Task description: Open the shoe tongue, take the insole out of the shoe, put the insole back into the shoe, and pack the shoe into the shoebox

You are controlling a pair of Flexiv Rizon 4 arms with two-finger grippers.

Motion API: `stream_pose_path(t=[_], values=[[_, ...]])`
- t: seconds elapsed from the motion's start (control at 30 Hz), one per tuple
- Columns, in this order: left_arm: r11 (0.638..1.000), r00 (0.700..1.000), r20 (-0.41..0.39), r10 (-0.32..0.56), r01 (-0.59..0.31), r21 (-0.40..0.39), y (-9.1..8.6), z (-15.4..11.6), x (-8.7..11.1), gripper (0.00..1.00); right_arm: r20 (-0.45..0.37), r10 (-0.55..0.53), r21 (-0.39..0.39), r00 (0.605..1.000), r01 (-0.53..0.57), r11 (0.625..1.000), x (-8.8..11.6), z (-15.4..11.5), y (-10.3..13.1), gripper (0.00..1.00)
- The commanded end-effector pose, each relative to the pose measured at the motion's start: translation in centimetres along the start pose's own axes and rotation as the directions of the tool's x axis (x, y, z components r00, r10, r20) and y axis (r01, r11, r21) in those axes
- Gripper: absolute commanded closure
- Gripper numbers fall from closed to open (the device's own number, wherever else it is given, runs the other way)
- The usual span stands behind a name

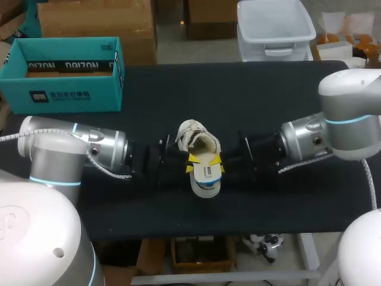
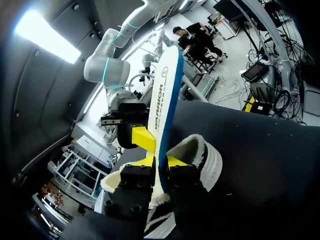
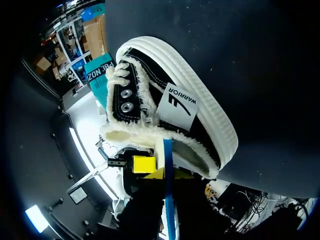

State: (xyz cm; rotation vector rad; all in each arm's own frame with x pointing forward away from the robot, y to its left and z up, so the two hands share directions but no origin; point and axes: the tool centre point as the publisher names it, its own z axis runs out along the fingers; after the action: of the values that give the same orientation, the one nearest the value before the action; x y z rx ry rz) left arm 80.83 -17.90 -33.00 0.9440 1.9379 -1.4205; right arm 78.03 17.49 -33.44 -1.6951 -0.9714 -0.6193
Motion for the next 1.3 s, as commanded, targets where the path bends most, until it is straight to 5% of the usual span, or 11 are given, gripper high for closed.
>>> stream_pose_path(t=[0.03, 0.07, 0.13, 0.2, 0.87, 1.3], values=[[1.000, 1.000, 0.010, 0.015, -0.015, 0.002, -1.0, -0.1, 0.1, 0.67, -0.055, 0.002, -0.016, 0.998, -0.003, 1.000, -0.9, 0.3, 0.1, 1.00], [1.000, 1.000, 0.012, 0.019, -0.019, 0.004, -1.2, -0.1, 0.1, 0.69, -0.059, 0.004, -0.019, 0.998, -0.005, 1.000, -1.0, 0.3, 0.1, 1.00], [1.000, 1.000, 0.016, 0.026, -0.026, 0.005, -1.4, -0.1, 0.0, 0.94, -0.075, 0.013, -0.029, 0.997, -0.015, 0.999, -1.1, 0.4, 0.0, 1.00], [0.999, 0.999, 0.017, 0.033, -0.033, 0.002, -1.5, -0.1, -0.1, 1.00, -0.081, 0.016, -0.038, 0.997, -0.019, 0.999, -1.1, 0.4, -0.2, 1.00], [0.998, 1.000, 0.017, 0.013, -0.012, -0.054, 1.2, 0.0, -0.6, 1.00, -0.043, 0.007, -0.014, 0.999, -0.008, 1.000, -0.1, 0.8, 3.7, 1.00], [0.997, 1.000, 0.008, -0.010, 0.010, -0.070, 2.9, 0.3, -0.6, 1.00, -0.027, -0.002, -0.051, 1.000, 0.001, 0.999, -0.1, 0.3, 3.5, 1.00]])
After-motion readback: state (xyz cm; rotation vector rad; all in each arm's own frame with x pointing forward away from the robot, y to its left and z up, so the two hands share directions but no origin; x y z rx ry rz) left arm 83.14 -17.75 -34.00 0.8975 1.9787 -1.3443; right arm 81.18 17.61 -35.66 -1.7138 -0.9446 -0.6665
